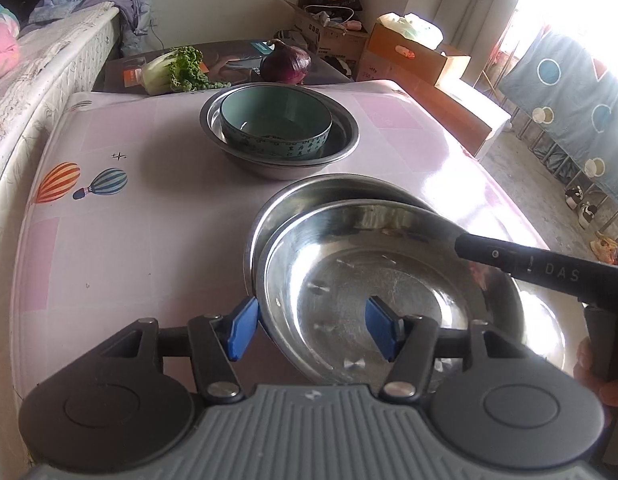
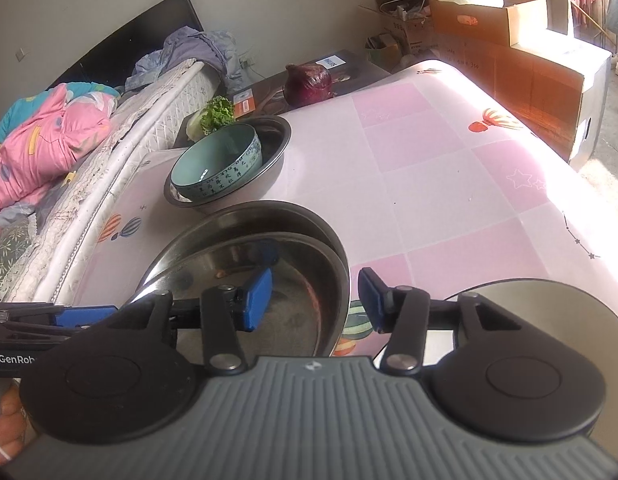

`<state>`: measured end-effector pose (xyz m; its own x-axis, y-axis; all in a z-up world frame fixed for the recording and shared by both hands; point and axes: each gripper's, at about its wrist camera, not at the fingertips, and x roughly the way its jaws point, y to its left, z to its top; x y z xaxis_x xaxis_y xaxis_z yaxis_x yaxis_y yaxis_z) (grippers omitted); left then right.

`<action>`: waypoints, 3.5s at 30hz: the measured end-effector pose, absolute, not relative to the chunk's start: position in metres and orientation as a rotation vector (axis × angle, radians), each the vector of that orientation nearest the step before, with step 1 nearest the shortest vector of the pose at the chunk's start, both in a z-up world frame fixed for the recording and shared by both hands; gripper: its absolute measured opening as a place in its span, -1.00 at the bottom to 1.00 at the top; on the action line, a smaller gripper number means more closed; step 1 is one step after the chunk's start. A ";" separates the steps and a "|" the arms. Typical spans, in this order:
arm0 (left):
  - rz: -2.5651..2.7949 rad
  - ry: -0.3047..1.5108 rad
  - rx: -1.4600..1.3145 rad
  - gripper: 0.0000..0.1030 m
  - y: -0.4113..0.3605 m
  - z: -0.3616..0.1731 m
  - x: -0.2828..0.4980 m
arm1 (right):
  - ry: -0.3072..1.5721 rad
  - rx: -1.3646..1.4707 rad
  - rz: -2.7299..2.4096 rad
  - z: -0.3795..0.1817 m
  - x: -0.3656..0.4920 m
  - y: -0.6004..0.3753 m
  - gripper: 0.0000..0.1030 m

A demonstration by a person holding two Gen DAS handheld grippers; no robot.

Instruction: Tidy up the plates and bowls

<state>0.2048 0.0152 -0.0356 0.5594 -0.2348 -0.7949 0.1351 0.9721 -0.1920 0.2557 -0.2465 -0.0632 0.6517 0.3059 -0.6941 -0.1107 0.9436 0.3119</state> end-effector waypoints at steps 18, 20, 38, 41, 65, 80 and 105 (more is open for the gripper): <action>-0.328 0.907 -0.112 0.34 -0.012 -0.017 0.158 | 0.690 0.295 0.102 -0.032 0.177 -0.334 0.16; -0.379 0.914 -0.121 0.34 -0.026 -0.019 0.152 | 0.673 0.296 0.067 -0.032 0.164 -0.354 0.19; -0.475 1.018 -0.147 0.07 -0.135 -0.075 0.160 | 0.743 0.367 0.063 -0.098 0.160 -0.454 0.01; -0.460 1.039 -0.135 -0.17 -0.143 -0.082 0.166 | 0.764 0.409 0.102 -0.109 0.171 -0.456 -0.14; -0.440 1.078 0.003 -0.35 -0.126 -0.073 0.134 | 0.858 0.472 0.215 -0.113 0.134 -0.411 -0.38; -0.335 1.095 -0.077 -0.30 -0.040 -0.068 0.075 | 0.909 0.405 0.318 -0.103 0.083 -0.321 -0.34; -0.204 1.014 -0.139 -0.20 0.025 -0.070 0.045 | 0.876 0.277 0.447 -0.100 0.096 -0.229 -0.32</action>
